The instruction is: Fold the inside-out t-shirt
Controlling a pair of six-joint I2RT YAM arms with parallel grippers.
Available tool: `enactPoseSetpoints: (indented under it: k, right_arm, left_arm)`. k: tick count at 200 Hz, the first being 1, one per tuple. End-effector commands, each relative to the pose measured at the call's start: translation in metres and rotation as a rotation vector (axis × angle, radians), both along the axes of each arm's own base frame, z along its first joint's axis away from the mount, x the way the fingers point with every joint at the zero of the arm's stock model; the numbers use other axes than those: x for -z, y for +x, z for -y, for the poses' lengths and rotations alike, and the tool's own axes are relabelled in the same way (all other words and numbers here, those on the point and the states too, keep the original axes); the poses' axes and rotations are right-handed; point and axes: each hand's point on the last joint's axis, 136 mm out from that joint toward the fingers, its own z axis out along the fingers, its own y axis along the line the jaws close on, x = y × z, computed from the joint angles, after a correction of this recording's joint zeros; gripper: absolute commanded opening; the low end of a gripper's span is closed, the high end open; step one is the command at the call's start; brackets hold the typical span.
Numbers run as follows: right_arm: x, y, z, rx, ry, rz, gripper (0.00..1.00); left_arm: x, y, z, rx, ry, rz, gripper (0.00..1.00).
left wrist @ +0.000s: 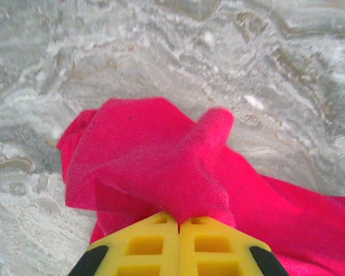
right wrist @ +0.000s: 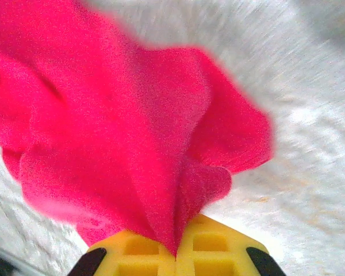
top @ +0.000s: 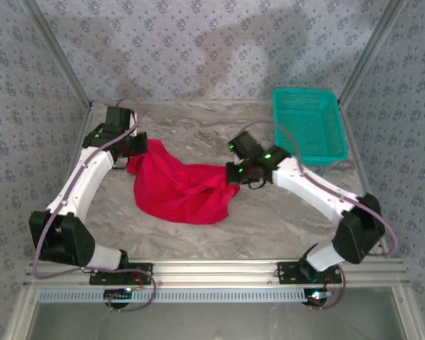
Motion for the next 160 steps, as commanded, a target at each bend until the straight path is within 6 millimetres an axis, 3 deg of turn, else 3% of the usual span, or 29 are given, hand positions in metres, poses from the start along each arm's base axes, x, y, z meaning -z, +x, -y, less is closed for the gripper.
enactPoseSetpoints:
  k: [1, 27, 43, 54, 60, 72, 86, 129, 160]
  right_arm:
    - [0.004, 0.018, 0.026, 0.046, -0.026, -0.012, 0.0]
    - [0.019, 0.058, 0.037, 0.093, 0.005, -0.013, 0.0]
    - [0.031, 0.081, 0.039, 0.1, 0.023, -0.027, 0.0]
    - [0.036, 0.091, 0.034, 0.092, 0.049, -0.04, 0.0]
    - [0.038, 0.094, 0.031, 0.091, 0.057, -0.049, 0.0]
    - [0.041, 0.099, 0.026, 0.082, 0.061, -0.066, 0.0]
    - [0.043, 0.101, 0.024, 0.078, 0.061, -0.073, 0.0]
    - [0.046, 0.099, 0.027, 0.084, 0.053, -0.081, 0.0]
    - [0.046, 0.096, 0.027, 0.085, 0.061, -0.083, 0.0]
  left_arm:
    - [-0.008, 0.01, 0.002, -0.007, 0.006, 0.025, 0.0]
    - [0.012, 0.034, 0.001, -0.026, 0.039, 0.015, 0.01]
    - [0.02, 0.044, 0.0, -0.031, 0.068, 0.01, 0.14]
    - [0.018, 0.047, 0.008, 0.004, 0.108, 0.036, 0.37]
    - [0.016, 0.045, 0.018, 0.048, 0.14, 0.062, 0.48]
    - [0.011, 0.037, 0.044, 0.17, 0.218, 0.137, 0.59]
    - [0.009, 0.02, 0.077, 0.312, 0.239, 0.201, 0.64]
    - [0.032, -0.04, 0.185, 0.628, -0.086, 0.176, 0.65]
    - [0.066, -0.041, 0.224, 0.719, -0.07, 0.101, 0.65]
